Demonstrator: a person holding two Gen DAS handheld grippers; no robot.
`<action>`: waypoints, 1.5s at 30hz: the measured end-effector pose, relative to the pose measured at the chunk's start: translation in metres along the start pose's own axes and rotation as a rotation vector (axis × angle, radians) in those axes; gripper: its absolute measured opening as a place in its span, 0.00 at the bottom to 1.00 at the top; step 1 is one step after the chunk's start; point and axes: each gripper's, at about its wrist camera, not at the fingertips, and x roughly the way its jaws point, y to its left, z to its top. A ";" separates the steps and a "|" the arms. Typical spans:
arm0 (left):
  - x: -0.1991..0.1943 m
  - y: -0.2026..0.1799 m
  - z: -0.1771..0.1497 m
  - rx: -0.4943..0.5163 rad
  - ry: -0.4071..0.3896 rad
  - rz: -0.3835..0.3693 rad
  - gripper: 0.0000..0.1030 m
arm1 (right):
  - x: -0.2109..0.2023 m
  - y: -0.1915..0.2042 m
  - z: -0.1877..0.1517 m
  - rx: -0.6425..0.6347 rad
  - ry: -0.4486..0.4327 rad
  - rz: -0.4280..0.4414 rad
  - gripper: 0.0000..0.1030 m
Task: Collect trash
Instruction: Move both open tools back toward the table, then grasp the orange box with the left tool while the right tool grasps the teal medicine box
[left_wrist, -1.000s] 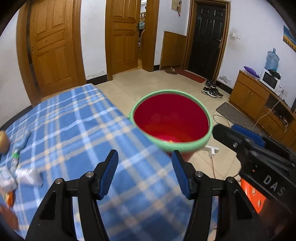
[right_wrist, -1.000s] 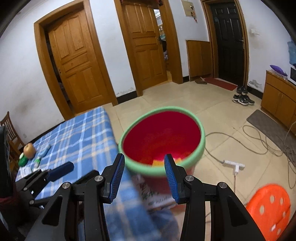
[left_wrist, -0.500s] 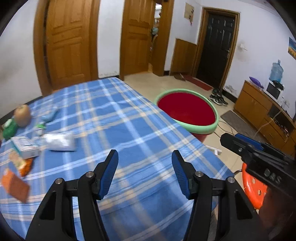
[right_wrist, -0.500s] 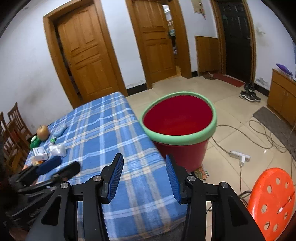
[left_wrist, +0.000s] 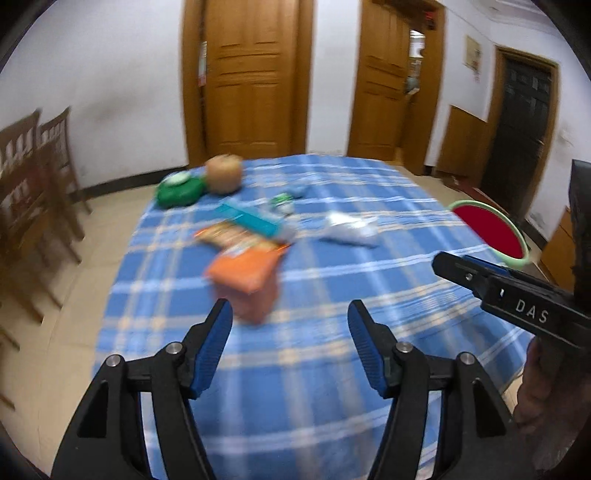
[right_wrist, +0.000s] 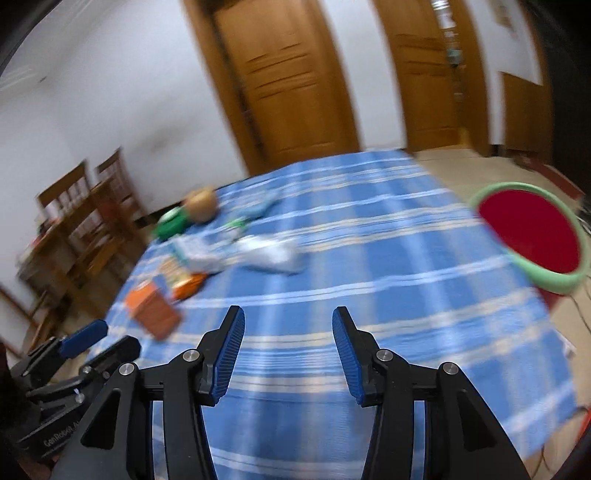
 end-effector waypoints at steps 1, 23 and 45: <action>-0.001 0.009 -0.004 -0.016 0.003 -0.004 0.69 | 0.005 0.008 0.000 -0.020 0.007 0.013 0.49; 0.082 0.052 0.031 -0.121 0.126 -0.127 0.56 | 0.031 0.043 0.011 -0.089 0.062 0.141 0.50; 0.067 0.075 0.019 -0.169 0.123 -0.030 0.45 | 0.174 0.073 0.082 -0.161 0.301 0.251 0.75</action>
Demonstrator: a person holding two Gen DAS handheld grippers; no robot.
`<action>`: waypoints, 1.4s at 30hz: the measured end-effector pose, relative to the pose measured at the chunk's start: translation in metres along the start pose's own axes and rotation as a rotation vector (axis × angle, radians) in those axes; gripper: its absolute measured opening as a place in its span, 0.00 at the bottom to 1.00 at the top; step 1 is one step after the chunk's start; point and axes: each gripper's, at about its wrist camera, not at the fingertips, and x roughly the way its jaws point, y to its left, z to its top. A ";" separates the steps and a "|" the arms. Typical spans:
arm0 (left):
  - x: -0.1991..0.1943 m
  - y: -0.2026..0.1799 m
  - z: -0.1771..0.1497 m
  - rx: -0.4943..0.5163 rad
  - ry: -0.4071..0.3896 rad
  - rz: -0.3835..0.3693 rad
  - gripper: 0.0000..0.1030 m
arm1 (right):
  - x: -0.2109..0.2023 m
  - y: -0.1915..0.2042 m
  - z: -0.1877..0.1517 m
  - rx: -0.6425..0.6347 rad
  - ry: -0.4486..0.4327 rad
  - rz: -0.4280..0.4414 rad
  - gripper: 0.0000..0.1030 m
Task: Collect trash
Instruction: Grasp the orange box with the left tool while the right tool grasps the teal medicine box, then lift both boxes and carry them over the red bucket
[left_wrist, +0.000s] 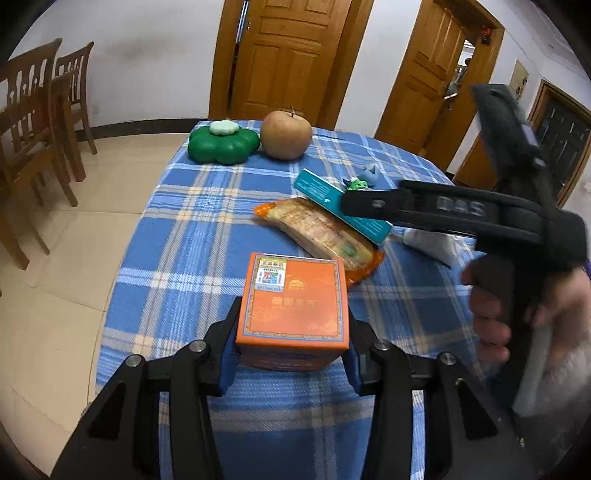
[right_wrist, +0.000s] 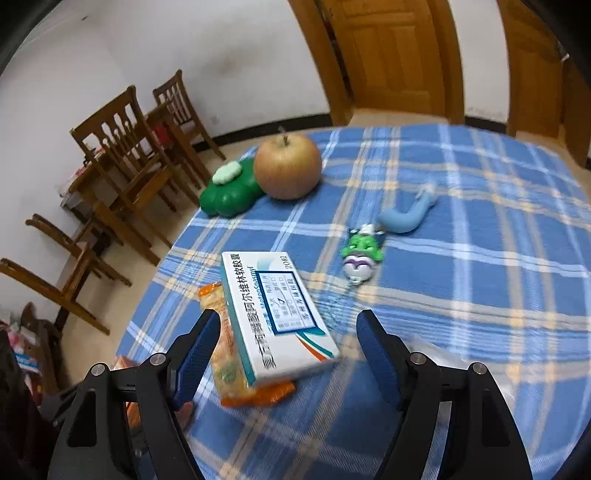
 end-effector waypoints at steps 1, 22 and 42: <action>-0.001 0.000 0.000 -0.001 0.000 -0.001 0.45 | 0.005 0.003 0.000 -0.026 0.009 -0.012 0.75; -0.019 -0.012 -0.006 0.020 -0.034 0.017 0.45 | -0.088 0.060 -0.067 -0.240 -0.227 -0.091 0.18; -0.030 -0.086 -0.019 0.180 -0.038 -0.099 0.45 | -0.142 0.036 -0.150 -0.096 -0.339 -0.326 0.18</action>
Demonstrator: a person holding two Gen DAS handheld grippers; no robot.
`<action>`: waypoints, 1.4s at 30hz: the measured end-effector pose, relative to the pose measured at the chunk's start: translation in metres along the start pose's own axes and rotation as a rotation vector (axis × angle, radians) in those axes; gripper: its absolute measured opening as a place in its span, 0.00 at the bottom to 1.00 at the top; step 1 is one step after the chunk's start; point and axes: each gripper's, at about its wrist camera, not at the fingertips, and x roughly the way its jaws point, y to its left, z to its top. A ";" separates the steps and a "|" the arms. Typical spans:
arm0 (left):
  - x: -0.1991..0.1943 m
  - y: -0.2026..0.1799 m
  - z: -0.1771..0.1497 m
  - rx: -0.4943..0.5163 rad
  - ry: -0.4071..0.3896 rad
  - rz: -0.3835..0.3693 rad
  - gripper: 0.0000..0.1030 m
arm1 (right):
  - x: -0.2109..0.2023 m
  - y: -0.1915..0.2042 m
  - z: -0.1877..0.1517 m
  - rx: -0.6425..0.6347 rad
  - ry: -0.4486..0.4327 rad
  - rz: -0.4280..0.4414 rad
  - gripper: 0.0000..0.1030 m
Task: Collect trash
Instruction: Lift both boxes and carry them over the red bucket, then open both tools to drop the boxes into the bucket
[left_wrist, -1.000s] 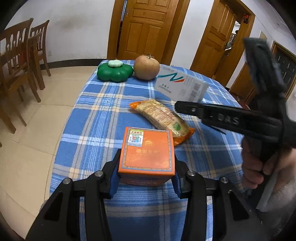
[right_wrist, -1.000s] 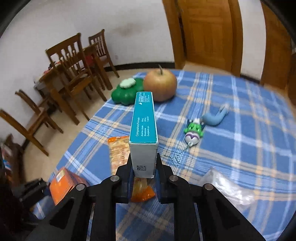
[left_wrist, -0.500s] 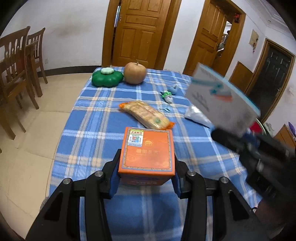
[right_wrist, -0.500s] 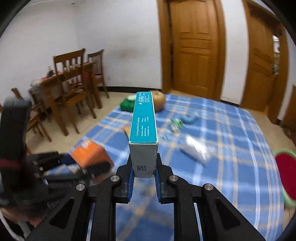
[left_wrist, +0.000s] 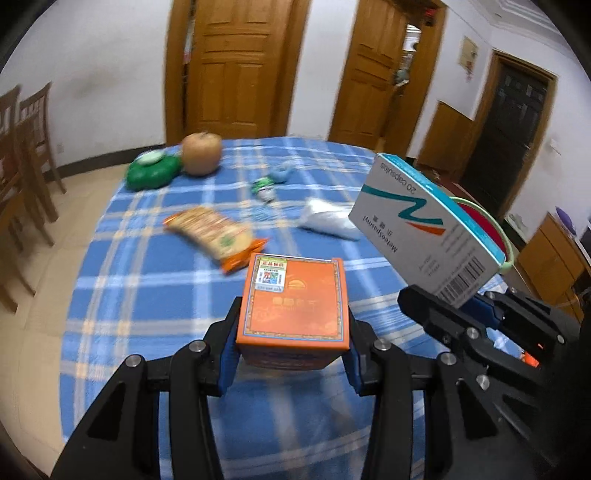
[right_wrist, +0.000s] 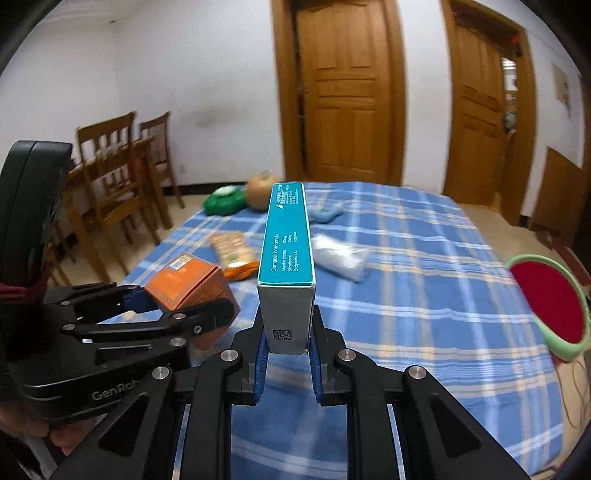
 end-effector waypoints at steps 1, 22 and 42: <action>0.001 -0.007 0.003 0.014 0.000 -0.014 0.45 | -0.006 -0.007 0.000 0.004 -0.014 -0.035 0.18; 0.031 -0.188 0.024 0.364 0.018 -0.361 0.45 | -0.139 -0.152 -0.041 0.301 -0.094 -0.531 0.18; 0.113 -0.235 0.097 0.339 0.077 -0.324 0.45 | -0.062 -0.277 -0.007 0.345 -0.016 -0.574 0.18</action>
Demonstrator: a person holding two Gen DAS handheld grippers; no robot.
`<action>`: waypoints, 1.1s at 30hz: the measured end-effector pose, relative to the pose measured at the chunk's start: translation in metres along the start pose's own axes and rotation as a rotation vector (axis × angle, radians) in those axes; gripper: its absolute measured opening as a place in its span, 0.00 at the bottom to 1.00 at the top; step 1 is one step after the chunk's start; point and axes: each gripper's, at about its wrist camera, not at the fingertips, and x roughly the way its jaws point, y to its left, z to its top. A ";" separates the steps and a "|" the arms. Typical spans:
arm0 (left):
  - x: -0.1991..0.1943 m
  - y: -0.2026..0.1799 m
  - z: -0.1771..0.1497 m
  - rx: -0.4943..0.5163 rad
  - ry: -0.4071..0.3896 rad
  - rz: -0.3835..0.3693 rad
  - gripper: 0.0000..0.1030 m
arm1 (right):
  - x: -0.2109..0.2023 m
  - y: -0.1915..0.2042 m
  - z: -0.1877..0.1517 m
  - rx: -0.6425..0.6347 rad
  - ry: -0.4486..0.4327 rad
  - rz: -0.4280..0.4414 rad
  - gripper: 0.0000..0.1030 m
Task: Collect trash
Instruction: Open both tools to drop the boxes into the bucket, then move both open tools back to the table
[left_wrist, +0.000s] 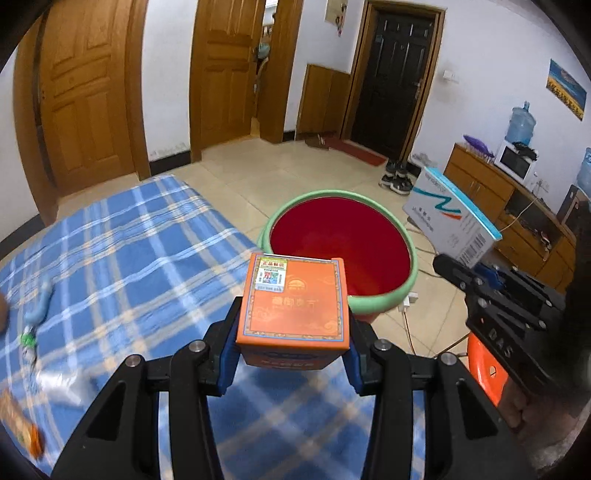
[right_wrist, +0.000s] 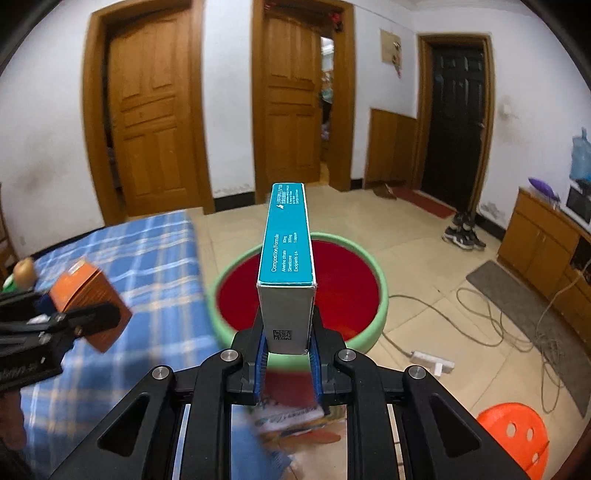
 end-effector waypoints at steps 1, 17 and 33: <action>0.010 -0.003 0.009 -0.002 0.015 -0.004 0.45 | 0.010 -0.006 0.007 0.010 0.009 -0.010 0.18; 0.076 -0.042 0.081 0.029 0.030 0.015 0.73 | 0.078 -0.037 0.053 0.019 0.125 -0.076 0.71; 0.044 -0.023 0.059 0.041 0.024 0.113 0.73 | 0.045 -0.025 0.046 0.009 0.099 -0.025 0.71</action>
